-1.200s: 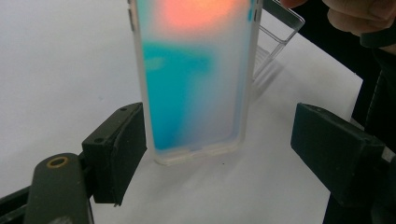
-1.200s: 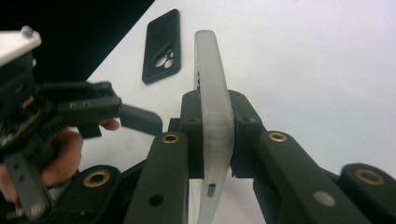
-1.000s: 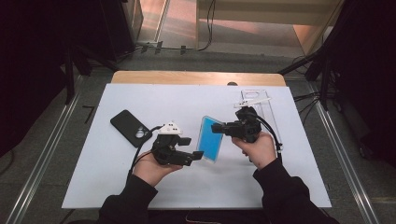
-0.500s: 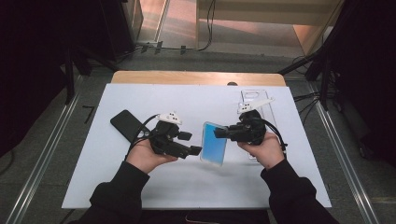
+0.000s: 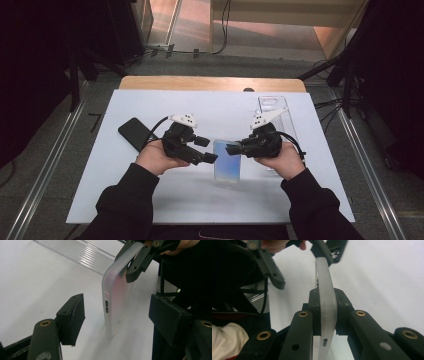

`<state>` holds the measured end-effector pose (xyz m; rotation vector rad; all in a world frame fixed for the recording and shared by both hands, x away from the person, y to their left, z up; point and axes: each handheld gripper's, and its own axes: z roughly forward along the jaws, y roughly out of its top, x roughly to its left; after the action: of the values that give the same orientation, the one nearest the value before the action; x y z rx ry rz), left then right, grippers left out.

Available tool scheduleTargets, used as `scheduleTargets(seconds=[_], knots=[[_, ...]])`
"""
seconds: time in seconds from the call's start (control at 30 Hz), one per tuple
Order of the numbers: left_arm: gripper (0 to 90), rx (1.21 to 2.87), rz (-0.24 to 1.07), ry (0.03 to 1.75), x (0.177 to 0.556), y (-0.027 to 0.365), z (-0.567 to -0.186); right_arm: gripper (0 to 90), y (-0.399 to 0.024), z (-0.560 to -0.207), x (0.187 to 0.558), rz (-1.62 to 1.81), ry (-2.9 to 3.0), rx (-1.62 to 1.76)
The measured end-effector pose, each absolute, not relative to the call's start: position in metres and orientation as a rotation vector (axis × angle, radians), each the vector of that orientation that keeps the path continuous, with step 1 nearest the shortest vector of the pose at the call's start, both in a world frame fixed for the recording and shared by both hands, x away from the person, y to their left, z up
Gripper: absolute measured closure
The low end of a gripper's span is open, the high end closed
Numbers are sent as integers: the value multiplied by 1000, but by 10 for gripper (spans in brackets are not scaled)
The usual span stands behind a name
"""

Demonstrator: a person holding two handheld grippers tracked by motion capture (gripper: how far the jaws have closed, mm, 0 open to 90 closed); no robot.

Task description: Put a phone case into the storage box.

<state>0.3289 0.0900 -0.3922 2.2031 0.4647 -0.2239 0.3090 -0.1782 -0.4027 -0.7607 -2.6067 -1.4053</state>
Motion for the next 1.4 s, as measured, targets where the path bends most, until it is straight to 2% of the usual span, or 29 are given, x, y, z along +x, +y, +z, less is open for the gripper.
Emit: scheduleTargets(seconds=[0.1,0.4,0.67,0.9,0.97,1.1,1.3,1.4], knots=[[294,2206,-229,455,330,91,-392,765,-175,-403,309,-1415,-2613,-701],[479,2205,-231,387,327,95,-392,766,-165,-404,306,-1387,-2595,-591],[794,2228,-320,313,325,95,-394,767,-163,-405,305,-1374,-2562,-553],[809,2198,-385,348,328,96,-395,753,-164,-406,307,-1379,-2544,-590],[809,2193,-384,360,329,98,-394,677,-165,-405,307,-1395,-2527,-627],[809,2187,-387,436,332,102,-391,409,-167,-401,305,-1494,-2532,-689],[807,2154,-321,599,336,110,-383,276,-169,-397,304,-1575,-2522,-852],[807,2141,-258,650,336,113,-378,259,-169,-398,305,-1563,-2541,-918]])
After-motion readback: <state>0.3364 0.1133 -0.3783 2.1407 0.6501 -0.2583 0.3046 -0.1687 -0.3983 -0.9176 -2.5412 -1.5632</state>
